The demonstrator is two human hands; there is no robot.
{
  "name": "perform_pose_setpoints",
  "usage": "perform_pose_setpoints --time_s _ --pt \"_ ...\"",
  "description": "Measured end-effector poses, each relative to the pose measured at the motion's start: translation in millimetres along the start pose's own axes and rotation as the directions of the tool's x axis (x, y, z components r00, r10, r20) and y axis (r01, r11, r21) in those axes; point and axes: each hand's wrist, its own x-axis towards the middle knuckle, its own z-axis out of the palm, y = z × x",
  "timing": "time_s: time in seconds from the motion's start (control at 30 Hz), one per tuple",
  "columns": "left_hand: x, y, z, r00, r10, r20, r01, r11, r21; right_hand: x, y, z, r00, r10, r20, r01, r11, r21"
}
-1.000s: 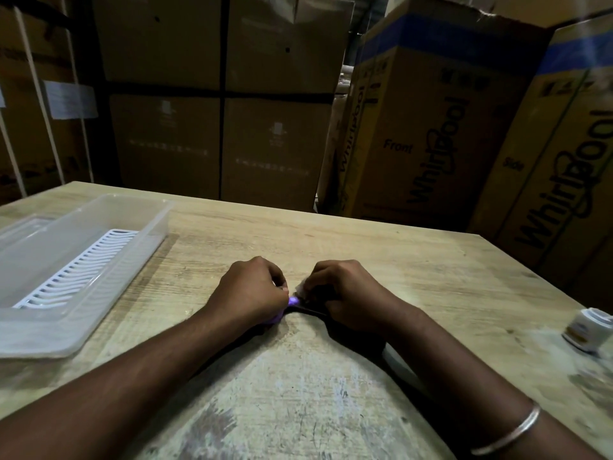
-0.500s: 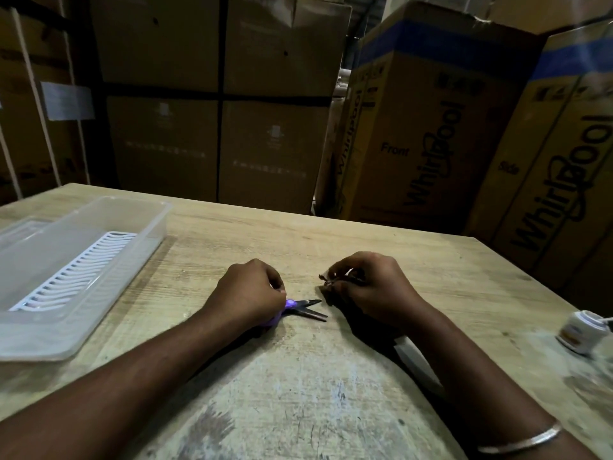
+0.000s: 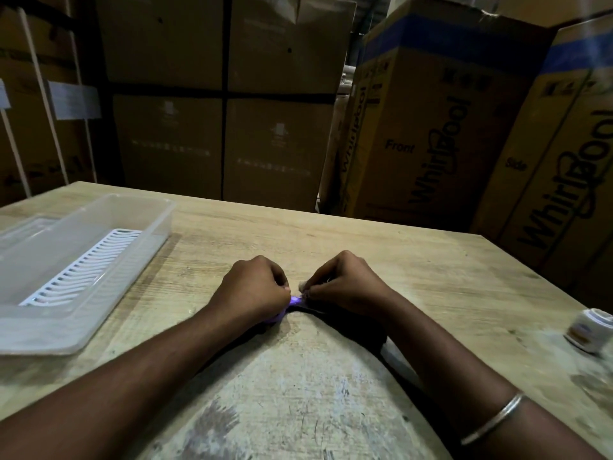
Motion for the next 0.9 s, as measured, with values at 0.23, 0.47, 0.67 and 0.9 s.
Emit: perform_pose_setpoints --time_s 0.23,0.47,0.67,0.9 --pt "-2.2 1.5 -2.0 1.000 0.002 0.014 -0.002 1.000 -0.005 0.7 12.9 -7.3 0.996 0.094 -0.011 -0.093 0.994 0.057" --pt "-2.5 2.4 -2.5 1.000 0.003 0.015 -0.003 1.000 -0.003 -6.0 13.4 -6.8 0.997 0.033 0.064 -0.048 0.967 0.250" --pt "-3.0 2.4 -1.9 1.000 0.014 0.008 -0.014 1.000 -0.008 -0.8 7.3 -8.8 0.990 0.101 0.100 -0.119 0.973 0.196" --pt "-3.5 3.9 -2.5 1.000 0.012 0.006 -0.012 1.000 0.000 -2.1 1.3 -11.4 0.976 0.196 0.093 -0.211 0.960 0.185"
